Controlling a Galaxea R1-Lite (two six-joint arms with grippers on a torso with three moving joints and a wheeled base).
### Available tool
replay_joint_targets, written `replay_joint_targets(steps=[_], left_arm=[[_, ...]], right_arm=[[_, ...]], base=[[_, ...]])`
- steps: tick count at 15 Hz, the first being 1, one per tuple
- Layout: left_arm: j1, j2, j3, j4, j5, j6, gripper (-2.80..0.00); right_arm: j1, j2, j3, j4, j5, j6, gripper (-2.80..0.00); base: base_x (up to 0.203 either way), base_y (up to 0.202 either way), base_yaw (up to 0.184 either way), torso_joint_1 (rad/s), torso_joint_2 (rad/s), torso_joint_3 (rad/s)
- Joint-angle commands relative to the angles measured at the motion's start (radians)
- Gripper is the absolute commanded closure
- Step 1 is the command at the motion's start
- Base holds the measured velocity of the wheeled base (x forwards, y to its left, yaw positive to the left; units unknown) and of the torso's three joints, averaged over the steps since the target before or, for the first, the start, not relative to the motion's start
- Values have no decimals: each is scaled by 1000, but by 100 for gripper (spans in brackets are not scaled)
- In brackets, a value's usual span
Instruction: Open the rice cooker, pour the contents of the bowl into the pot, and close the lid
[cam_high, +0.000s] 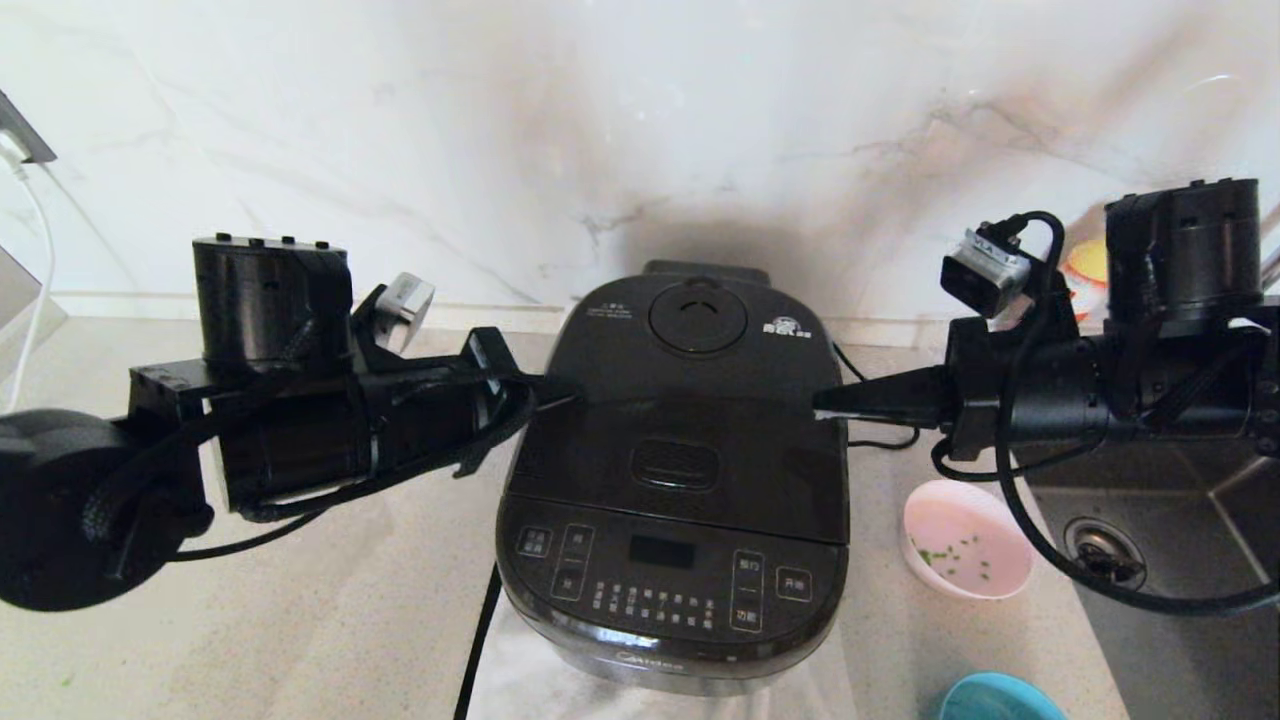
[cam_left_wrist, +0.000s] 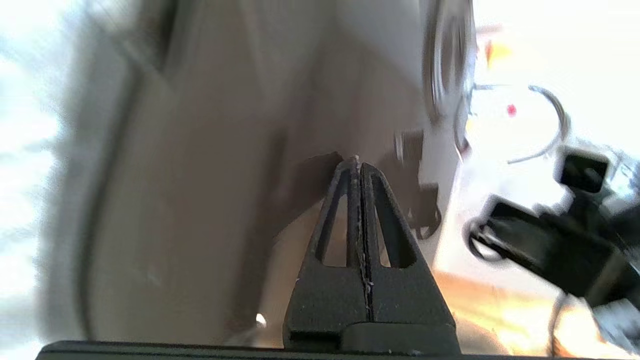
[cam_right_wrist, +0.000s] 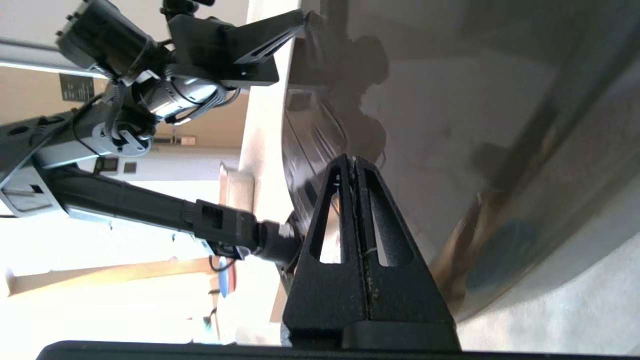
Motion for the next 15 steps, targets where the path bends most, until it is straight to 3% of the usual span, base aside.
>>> replay_joint_targets(steps=[1, 3, 4, 7, 8, 10, 12, 15], left_arm=[[15, -93, -90, -8, 36, -1, 0], [17, -160, -168, 62, 92, 50, 0], [18, -192, -201, 108, 120, 107, 0], [18, -254, -246, 161, 294, 347, 0], [18, -276, -246, 166, 359, 446, 0], [18, -342, -225, 169, 502, 630, 0], [23, -411, -166, 166, 596, 781, 0], [81, -579, 8, 158, 678, 898, 0]], right_arm=[[-17, -43, -32, 6, -21, 4, 0], [-38, -67, -68, 21, -116, 3, 0], [-47, -78, -96, 44, -161, 0, 0], [-110, -135, -176, 150, -295, -38, 0], [-130, -155, -187, 181, -350, -95, 0], [-153, -196, -189, 221, -513, -202, 0], [-157, -241, -166, 232, -703, -285, 0], [-153, -367, -92, 229, -992, -433, 0]], base=[[0, 0, 0, 0, 0, 0], [0, 0, 0, 0, 0, 0], [0, 0, 0, 0, 0, 0], [0, 0, 0, 0, 0, 0], [0, 0, 0, 0, 0, 0], [0, 0, 0, 0, 0, 0], [0, 0, 0, 0, 0, 0], [0, 0, 0, 0, 0, 0]])
